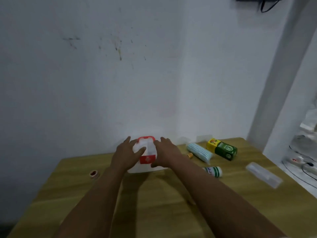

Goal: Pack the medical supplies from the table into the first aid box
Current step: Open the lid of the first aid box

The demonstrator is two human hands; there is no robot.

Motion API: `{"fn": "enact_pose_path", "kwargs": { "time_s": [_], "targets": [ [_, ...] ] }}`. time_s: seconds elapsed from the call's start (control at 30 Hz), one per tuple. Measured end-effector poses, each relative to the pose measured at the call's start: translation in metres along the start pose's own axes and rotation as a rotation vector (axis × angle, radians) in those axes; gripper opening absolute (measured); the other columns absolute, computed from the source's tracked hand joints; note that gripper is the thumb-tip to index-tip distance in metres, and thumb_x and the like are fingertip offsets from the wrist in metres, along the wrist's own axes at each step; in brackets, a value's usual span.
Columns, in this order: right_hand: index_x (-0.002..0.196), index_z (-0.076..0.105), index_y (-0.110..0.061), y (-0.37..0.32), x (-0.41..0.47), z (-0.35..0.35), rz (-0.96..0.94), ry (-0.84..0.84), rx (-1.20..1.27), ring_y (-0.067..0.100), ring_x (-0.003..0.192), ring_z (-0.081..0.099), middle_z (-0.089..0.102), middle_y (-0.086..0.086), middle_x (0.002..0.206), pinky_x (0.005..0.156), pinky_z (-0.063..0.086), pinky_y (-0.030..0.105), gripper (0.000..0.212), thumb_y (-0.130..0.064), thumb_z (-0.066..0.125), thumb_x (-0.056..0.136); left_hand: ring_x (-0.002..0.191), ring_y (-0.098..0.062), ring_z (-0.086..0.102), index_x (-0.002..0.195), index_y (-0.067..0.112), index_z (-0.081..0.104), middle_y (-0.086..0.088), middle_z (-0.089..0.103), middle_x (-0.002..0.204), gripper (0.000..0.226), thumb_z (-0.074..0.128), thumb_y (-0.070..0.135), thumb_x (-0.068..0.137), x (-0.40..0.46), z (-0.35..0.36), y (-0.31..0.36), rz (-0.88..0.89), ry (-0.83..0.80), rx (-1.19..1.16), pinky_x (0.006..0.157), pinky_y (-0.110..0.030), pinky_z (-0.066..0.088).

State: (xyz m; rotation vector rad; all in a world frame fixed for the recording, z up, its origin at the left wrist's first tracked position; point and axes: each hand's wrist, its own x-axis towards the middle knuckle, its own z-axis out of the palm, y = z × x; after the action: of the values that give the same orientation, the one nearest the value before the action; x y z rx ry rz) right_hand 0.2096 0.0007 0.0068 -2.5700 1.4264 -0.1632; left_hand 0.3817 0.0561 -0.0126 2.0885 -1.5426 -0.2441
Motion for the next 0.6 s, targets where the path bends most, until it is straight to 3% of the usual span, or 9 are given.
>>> {"fn": "enact_pose_path", "kwargs": {
  "time_s": [0.23,0.33,0.43,0.5,0.6],
  "targets": [
    [0.145,0.047,-0.010,-0.021,-0.087,0.011,-0.039,0.130,-0.122,0.033,0.135,0.045,0.042,0.018,0.148,0.107,0.046,0.045,0.090,-0.050,0.085,0.075,0.150,-0.024,0.031,0.155,0.024,0.040,-0.001,0.029,0.166,0.081,0.057,0.068,0.089,-0.079,-0.019,0.002,0.052,-0.033,0.017,0.119,-0.044,0.027],
    [0.154,0.031,-0.017,-0.028,-0.115,0.023,-0.126,0.187,-0.222,0.038,0.135,0.045,0.045,0.022,0.147,0.109,0.042,0.047,0.098,-0.046,0.085,0.077,0.153,-0.025,0.025,0.158,0.027,0.035,0.002,0.021,0.168,0.088,0.064,0.064,0.083,-0.105,-0.030,-0.001,0.044,-0.107,-0.014,0.120,-0.046,0.026],
    [0.155,0.027,-0.021,-0.029,-0.129,0.040,-0.160,0.216,-0.355,0.048,0.142,0.038,0.042,0.028,0.152,0.116,0.034,0.054,0.094,-0.041,0.082,0.082,0.154,-0.031,0.017,0.161,0.030,0.025,0.006,0.010,0.170,0.100,0.071,0.054,0.075,-0.126,-0.033,-0.012,0.084,-0.197,-0.005,0.119,-0.051,0.026],
    [0.156,0.025,-0.020,-0.029,-0.132,0.046,-0.160,0.240,-0.374,0.050,0.145,0.033,0.039,0.031,0.154,0.118,0.030,0.056,0.087,-0.032,0.076,0.087,0.155,-0.032,0.013,0.162,0.030,0.018,0.007,0.003,0.171,0.101,0.075,0.039,0.079,-0.134,-0.031,-0.017,0.129,-0.200,0.028,0.118,-0.052,0.027],
    [0.161,0.017,-0.018,-0.029,-0.139,0.045,-0.168,0.221,-0.387,0.051,0.149,0.024,0.026,0.032,0.161,0.122,0.022,0.057,0.090,-0.041,0.068,0.090,0.155,-0.031,0.015,0.163,0.030,0.016,0.007,0.001,0.171,0.106,0.079,0.040,0.078,-0.137,-0.025,-0.022,0.160,-0.143,0.051,0.116,-0.051,0.031]
  ]
}}
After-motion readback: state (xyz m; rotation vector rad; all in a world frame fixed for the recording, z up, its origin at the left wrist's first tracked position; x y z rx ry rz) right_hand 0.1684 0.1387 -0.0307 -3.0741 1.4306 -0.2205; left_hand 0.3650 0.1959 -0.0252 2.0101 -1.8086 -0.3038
